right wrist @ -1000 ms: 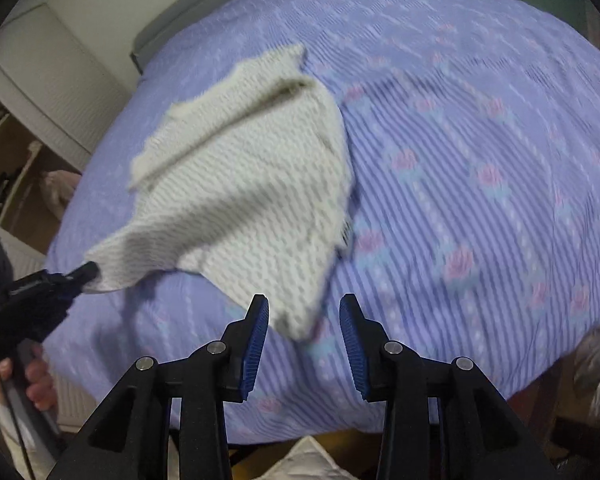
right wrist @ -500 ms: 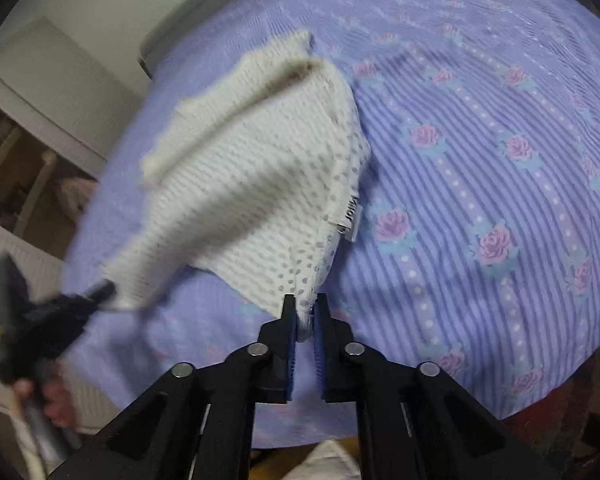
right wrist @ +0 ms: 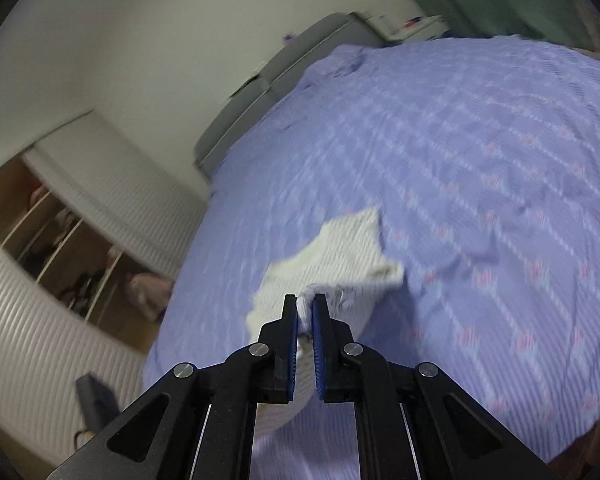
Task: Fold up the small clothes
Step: 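Open the right gripper and withdraw it from the folded shirt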
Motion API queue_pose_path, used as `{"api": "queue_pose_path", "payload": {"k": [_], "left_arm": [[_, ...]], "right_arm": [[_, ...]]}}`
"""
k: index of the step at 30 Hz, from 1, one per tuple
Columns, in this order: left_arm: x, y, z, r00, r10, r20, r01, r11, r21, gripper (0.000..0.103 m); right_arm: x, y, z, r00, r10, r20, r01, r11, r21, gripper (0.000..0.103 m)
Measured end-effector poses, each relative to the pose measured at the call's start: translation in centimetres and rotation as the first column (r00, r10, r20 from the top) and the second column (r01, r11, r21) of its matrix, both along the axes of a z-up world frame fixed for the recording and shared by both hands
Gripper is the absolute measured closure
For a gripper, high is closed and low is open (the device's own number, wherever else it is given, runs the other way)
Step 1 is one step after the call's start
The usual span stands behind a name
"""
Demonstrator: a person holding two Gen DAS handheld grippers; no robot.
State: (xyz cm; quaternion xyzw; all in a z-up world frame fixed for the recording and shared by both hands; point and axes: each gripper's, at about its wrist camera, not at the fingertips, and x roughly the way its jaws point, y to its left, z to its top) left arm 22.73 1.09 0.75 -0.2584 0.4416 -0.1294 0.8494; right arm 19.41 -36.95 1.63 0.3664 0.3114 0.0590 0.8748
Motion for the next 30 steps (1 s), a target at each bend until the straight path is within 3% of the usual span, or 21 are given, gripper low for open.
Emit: {"api": "queue_pose_path", "payload": {"k": [5, 8, 14, 21, 23, 26, 30], "left_arm": [[6.3, -0.1, 2.3, 0.997, 0.070, 0.023, -0.071, 0.997, 0.043, 0.092], [10.7, 0.4, 2.0, 0.993, 0.117, -0.014, -0.116, 0.990, 0.077, 0.092], [18.0, 1.6, -2.6, 0.970, 0.164, -0.181, -0.153, 0.985, 0.074, 0.092], [22.5, 2.3, -8.4, 0.927, 0.173, -0.333, -0.164, 0.985, 0.054, 0.092], [23.2, 2.2, -8.9, 0.918, 0.176, -0.355, -0.159, 0.984, 0.077, 0.087], [24.3, 2.2, -8.6, 0.921, 0.196, -0.336, -0.163, 0.979, 0.124, 0.069], [25.6, 2.3, -6.8, 0.944, 0.217, -0.250, -0.178, 0.969, 0.169, 0.063]], "right_arm": [[5.7, -0.9, 0.8, 0.994, -0.099, -0.045, 0.101, 0.994, 0.036, 0.094], [9.9, -1.2, 0.9, 0.988, -0.124, -0.094, 0.127, 0.992, 0.026, 0.094], [18.0, -0.6, -1.3, 0.974, -0.103, -0.201, 0.096, 0.994, -0.043, 0.094], [24.6, 0.0, -6.1, 0.932, -0.087, -0.352, 0.058, 0.994, -0.091, 0.094], [25.4, 0.1, -7.1, 0.920, -0.096, -0.381, 0.062, 0.993, -0.099, 0.094], [26.4, -0.1, -8.1, 0.906, -0.098, -0.411, 0.061, 0.993, -0.102, 0.094], [27.7, -0.1, -7.7, 0.911, -0.119, -0.395, 0.075, 0.989, -0.126, 0.083]]}}
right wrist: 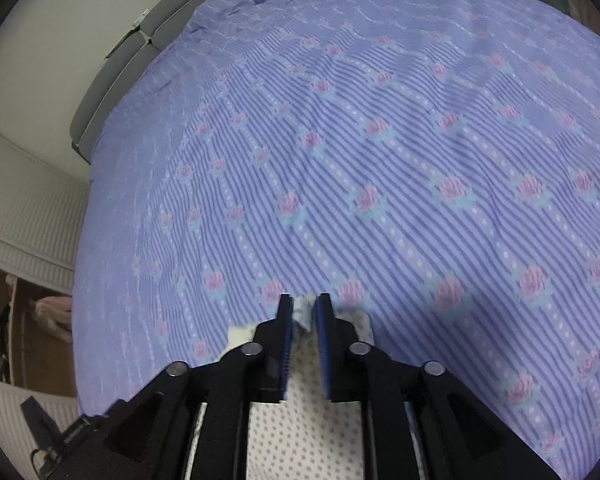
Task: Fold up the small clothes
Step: 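Open the right gripper and withdraw it from the folded shirt, then grasp the hem edge of the folded shirt with the left gripper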
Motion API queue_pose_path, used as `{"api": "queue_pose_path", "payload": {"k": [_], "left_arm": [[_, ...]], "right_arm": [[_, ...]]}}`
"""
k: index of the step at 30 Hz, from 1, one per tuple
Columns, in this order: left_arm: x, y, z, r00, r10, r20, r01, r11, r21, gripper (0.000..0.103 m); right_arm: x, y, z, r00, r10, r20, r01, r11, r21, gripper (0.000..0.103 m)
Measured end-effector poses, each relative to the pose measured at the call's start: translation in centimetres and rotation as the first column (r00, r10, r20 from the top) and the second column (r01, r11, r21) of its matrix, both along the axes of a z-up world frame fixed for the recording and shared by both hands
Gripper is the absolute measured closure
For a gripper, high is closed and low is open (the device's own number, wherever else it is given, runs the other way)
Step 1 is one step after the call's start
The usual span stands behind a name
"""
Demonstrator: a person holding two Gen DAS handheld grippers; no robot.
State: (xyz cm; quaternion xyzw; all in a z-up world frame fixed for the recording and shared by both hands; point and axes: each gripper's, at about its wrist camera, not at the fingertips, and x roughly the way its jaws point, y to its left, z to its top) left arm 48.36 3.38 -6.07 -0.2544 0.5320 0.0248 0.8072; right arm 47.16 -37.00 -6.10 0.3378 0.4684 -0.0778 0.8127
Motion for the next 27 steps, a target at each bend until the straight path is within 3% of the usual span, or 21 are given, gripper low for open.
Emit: {"api": "queue_pose_path", "payload": {"k": [3, 5, 6, 9, 11, 15, 18, 20, 22, 27], "left_arm": [[-0.1, -0.5, 1.5, 0.995, -0.073, 0.071, 0.072, 0.997, 0.019, 0.063], [-0.7, -1.3, 2.7, 0.969, -0.196, 0.152, 0.191, 0.981, 0.047, 0.063], [-1.4, -2.1, 3.4, 0.937, -0.294, 0.188, 0.277, 0.954, 0.112, 0.062], [-3.0, -3.4, 4.2, 0.870, -0.446, 0.208, 0.382, 0.879, 0.287, 0.058], [-4.2, -3.3, 3.6, 0.852, -0.488, 0.187, 0.421, 0.854, 0.306, 0.054], [-8.2, -2.8, 1.5, 0.854, -0.490, 0.176, 0.440, 0.860, 0.260, 0.054], [-11.3, -1.5, -0.3, 0.872, -0.449, 0.197, 0.421, 0.892, 0.167, 0.050], [-13.3, -0.5, -1.6, 0.908, -0.369, 0.201, 0.356, 0.929, 0.095, 0.048], [-15.1, -0.3, -3.1, 0.929, -0.317, 0.190, 0.319, 0.948, 0.023, 0.048], [-17.4, 0.1, -6.1, 0.962, -0.235, 0.141, 0.258, 0.950, -0.175, 0.048]], "right_arm": [[0.3, 0.2, 1.5, 0.998, 0.007, 0.068, -0.006, 1.000, -0.015, 0.065], [0.2, 0.0, 3.0, 0.994, 0.013, 0.113, -0.006, 0.998, -0.067, 0.062], [0.0, 0.1, 3.9, 0.992, 0.036, 0.120, -0.022, 0.993, -0.117, 0.062], [-0.8, 0.7, 5.2, 0.987, 0.135, 0.092, -0.108, 0.962, -0.252, 0.061], [-2.3, 1.3, 5.5, 0.980, 0.195, 0.046, -0.168, 0.924, -0.344, 0.056], [-6.8, 2.8, 4.6, 0.960, 0.279, -0.009, -0.254, 0.861, -0.440, 0.054], [-10.4, 3.9, 3.8, 0.949, 0.316, 0.009, -0.276, 0.840, -0.467, 0.054], [-13.1, 4.1, 2.8, 0.953, 0.302, 0.013, -0.261, 0.847, -0.462, 0.054], [-15.3, 4.2, 2.1, 0.967, 0.252, 0.040, -0.206, 0.863, -0.461, 0.054], [-18.7, 3.7, 0.2, 0.982, 0.176, 0.069, -0.132, 0.899, -0.418, 0.054]]}}
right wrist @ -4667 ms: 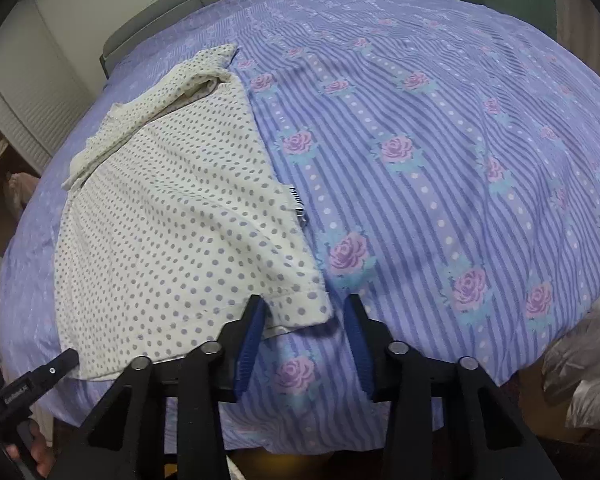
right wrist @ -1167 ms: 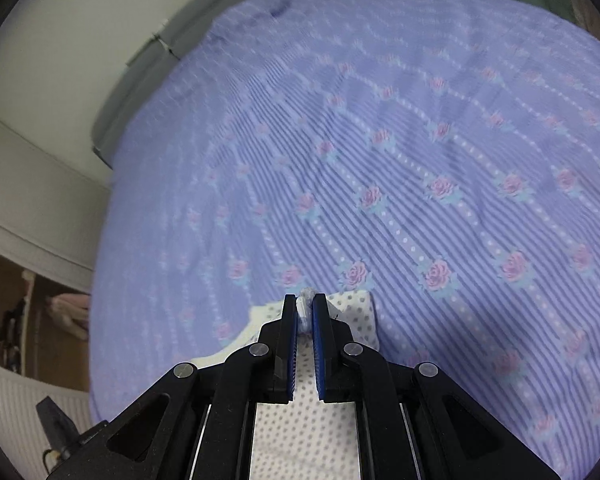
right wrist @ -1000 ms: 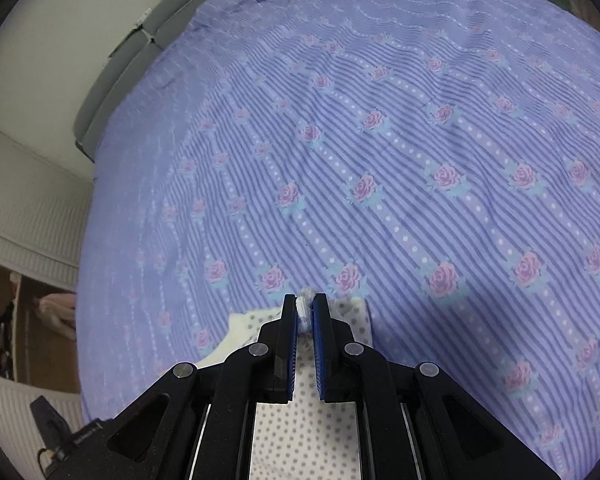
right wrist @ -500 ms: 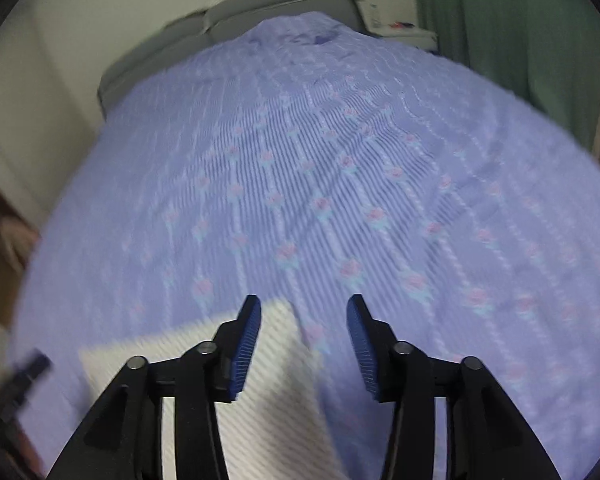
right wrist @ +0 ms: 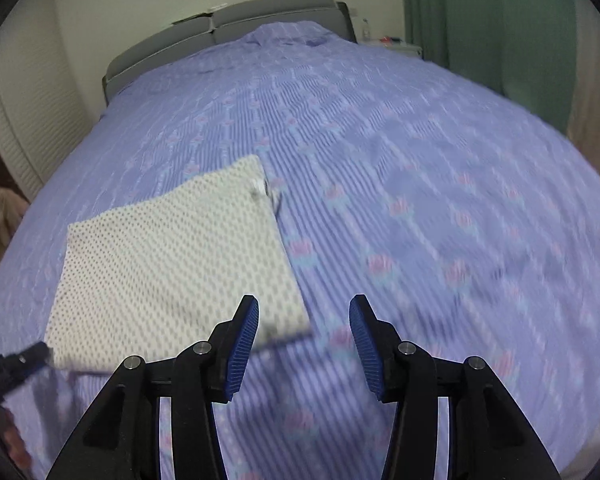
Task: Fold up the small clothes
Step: 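Grasp the hem edge of the folded shirt with the left gripper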
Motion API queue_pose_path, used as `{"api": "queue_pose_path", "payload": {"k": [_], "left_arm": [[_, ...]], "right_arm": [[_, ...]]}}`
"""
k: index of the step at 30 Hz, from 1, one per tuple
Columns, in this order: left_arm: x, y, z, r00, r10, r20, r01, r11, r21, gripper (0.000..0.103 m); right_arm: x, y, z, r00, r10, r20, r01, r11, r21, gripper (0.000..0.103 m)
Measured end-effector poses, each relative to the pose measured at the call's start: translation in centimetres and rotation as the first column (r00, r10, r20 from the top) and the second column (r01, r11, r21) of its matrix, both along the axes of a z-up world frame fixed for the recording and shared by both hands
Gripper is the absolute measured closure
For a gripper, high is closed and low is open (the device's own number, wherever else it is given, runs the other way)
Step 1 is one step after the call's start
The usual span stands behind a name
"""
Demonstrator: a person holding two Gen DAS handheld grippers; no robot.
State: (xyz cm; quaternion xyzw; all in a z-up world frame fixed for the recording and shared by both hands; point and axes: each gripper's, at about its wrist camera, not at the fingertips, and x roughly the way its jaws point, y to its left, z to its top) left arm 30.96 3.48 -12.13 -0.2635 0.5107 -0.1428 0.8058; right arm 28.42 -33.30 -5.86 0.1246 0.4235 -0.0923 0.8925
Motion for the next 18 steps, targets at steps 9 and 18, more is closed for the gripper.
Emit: {"api": "queue_pose_path", "payload": {"k": [9, 18], "left_arm": [[1.1, -1.3, -1.1, 0.996, 0.058, -0.064, -0.066, 0.990, -0.127, 0.048], [0.2, -0.6, -1.2, 0.997, 0.071, -0.031, -0.075, 0.983, -0.166, 0.090]], "right_arm": [[-2.5, -0.4, -1.9, 1.000, -0.009, -0.012, 0.009, 0.999, 0.033, 0.054], [-2.4, -0.3, -1.3, 1.000, -0.017, 0.007, 0.017, 0.999, 0.035, 0.054]]}}
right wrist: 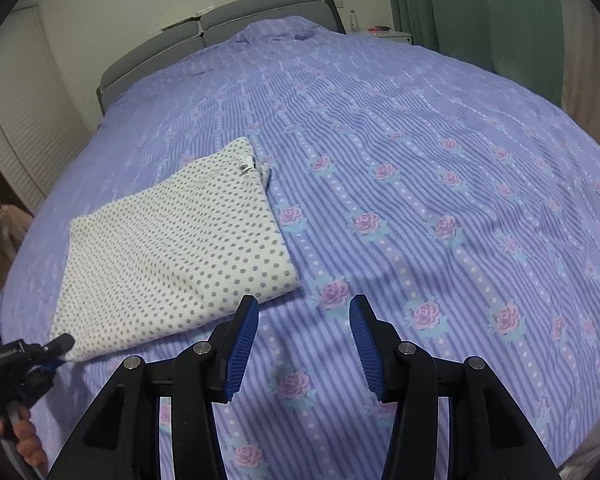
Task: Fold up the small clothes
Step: 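Grasp the hem edge of the folded shirt with the left gripper, then lift the hem and fold it up toward the collar with the left gripper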
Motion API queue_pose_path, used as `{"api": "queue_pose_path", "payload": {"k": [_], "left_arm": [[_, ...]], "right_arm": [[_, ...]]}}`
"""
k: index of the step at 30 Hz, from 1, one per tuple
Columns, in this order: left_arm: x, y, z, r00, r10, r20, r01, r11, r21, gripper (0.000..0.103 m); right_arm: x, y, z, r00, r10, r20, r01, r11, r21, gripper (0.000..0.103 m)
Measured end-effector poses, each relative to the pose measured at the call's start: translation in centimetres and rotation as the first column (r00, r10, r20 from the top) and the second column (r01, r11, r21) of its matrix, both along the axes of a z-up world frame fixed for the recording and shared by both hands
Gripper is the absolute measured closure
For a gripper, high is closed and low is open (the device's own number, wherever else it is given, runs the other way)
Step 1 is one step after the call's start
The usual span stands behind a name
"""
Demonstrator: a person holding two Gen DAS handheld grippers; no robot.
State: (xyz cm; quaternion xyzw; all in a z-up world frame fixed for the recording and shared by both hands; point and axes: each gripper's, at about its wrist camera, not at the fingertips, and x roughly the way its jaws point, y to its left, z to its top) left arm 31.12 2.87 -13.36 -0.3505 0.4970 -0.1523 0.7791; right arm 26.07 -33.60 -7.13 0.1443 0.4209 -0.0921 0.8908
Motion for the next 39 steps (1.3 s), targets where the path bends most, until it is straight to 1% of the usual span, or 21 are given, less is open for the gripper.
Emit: {"api": "queue_pose_path", "payload": {"k": [2, 6, 9, 10, 11, 12, 13, 15, 16, 19, 22, 25, 27, 29, 31, 32, 33, 34, 36, 38, 39], "left_arm": [[-0.3, 0.5, -0.4, 1.000, -0.002, -0.006, 0.002, 1.000, 0.002, 0.090], [-0.5, 0.8, -0.9, 1.000, -0.020, -0.004, 0.020, 0.999, 0.032, 0.090], [-0.5, 1.0, -1.0, 0.998, -0.060, -0.008, 0.061, 0.997, 0.057, 0.086], [-0.5, 0.9, -0.7, 0.997, -0.071, 0.000, 0.071, 0.995, 0.074, 0.080], [-0.4, 0.8, -0.4, 0.997, -0.080, 0.008, 0.079, 0.992, 0.094, 0.067], [-0.3, 0.8, 0.3, 0.996, -0.087, 0.032, 0.082, 0.988, 0.130, 0.059], [-0.3, 0.8, 0.9, 0.995, -0.088, 0.056, 0.078, 0.985, 0.154, 0.047], [0.0, 1.3, 2.0, 0.987, -0.110, 0.118, 0.086, 0.977, 0.193, 0.045], [0.5, 1.4, 2.2, 0.983, -0.127, 0.131, 0.100, 0.976, 0.194, 0.044], [2.7, 1.3, 2.2, 0.971, -0.193, 0.140, 0.167, 0.970, 0.178, 0.043], [5.0, 1.2, 1.2, 0.965, -0.231, 0.123, 0.210, 0.964, 0.163, 0.043], [6.5, 1.9, -0.2, 0.958, -0.262, 0.112, 0.254, 0.964, 0.082, 0.044], [7.2, 2.3, -0.6, 0.949, -0.290, 0.127, 0.286, 0.957, 0.049, 0.044], [7.8, 2.4, -0.9, 0.945, -0.298, 0.138, 0.296, 0.954, 0.033, 0.044], [8.4, 3.0, -1.3, 0.944, -0.292, 0.152, 0.298, 0.955, -0.015, 0.045], [8.5, 3.1, -1.5, 0.945, -0.287, 0.156, 0.296, 0.954, -0.036, 0.047], [8.8, 3.2, -1.8, 0.943, -0.287, 0.168, 0.302, 0.950, -0.077, 0.049], [8.9, 2.9, -2.0, 0.941, -0.291, 0.170, 0.310, 0.946, -0.095, 0.051], [9.5, 2.3, -2.6, 0.940, -0.295, 0.169, 0.315, 0.944, -0.101, 0.055], [9.8, 2.0, -3.4, 0.943, -0.291, 0.159, 0.311, 0.943, -0.119, 0.066], [10.1, 2.3, -3.7, 0.946, -0.282, 0.160, 0.306, 0.940, -0.148, 0.069]], "right_arm": [[0.1, 0.4, -0.2, 1.000, 0.009, -0.006, -0.009, 1.000, -0.009, 0.054], [0.2, 0.4, -0.9, 1.000, 0.005, -0.016, -0.005, 1.000, 0.014, 0.054], [0.4, 0.6, -1.0, 1.000, 0.002, -0.028, -0.002, 1.000, 0.007, 0.054], [0.4, 0.6, -1.0, 0.999, 0.006, -0.033, -0.006, 1.000, 0.004, 0.054], [0.4, 0.6, -0.9, 0.999, 0.009, -0.035, -0.009, 1.000, 0.004, 0.054], [0.4, 0.7, -0.7, 0.999, 0.012, -0.032, -0.011, 1.000, 0.006, 0.054], [0.4, 0.9, -0.4, 1.000, 0.011, -0.029, -0.011, 1.000, 0.005, 0.054], [0.5, 1.1, 0.2, 1.000, 0.011, -0.017, -0.011, 1.000, 0.009, 0.054], [0.7, 1.4, 0.6, 1.000, 0.014, -0.007, -0.014, 1.000, 0.013, 0.054], [1.6, 2.5, 1.6, 0.999, 0.031, 0.014, -0.032, 0.999, 0.038, 0.054], [2.9, 3.8, 2.0, 0.998, 0.061, 0.020, -0.062, 0.997, 0.052, 0.054], [4.1, 5.3, 1.9, 0.996, 0.092, 0.006, -0.092, 0.995, 0.043, 0.054], [5.1, 6.5, 1.6, 0.994, 0.109, -0.011, -0.109, 0.994, 0.010, 0.054], [5.7, 7.2, 1.4, 0.992, 0.122, -0.021, -0.122, 0.992, -0.015, 0.054], [6.3, 7.8, 1.0, 0.990, 0.137, -0.036, -0.137, 0.990, -0.021, 0.054], [6.6, 8.1, 0.8, 0.989, 0.144, -0.043, -0.145, 0.989, -0.025, 0.054], [6.7, 8.3, 0.6, 0.988, 0.145, -0.050, -0.147, 0.989, -0.033, 0.054], [6.9, 8.6, 0.4, 0.987, 0.147, -0.059, -0.149, 0.988, -0.043, 0.054], [7.2, 8.8, 0.1, 0.986, 0.146, -0.074, -0.150, 0.987, -0.052, 0.054], [7.5, 9.1, -0.1, 0.986, 0.145, -0.081, -0.149, 0.987, -0.056, 0.054], [7.6, 9.2, 0.0, 0.986, 0.143, -0.081, -0.148, 0.987, -0.059, 0.054]]}}
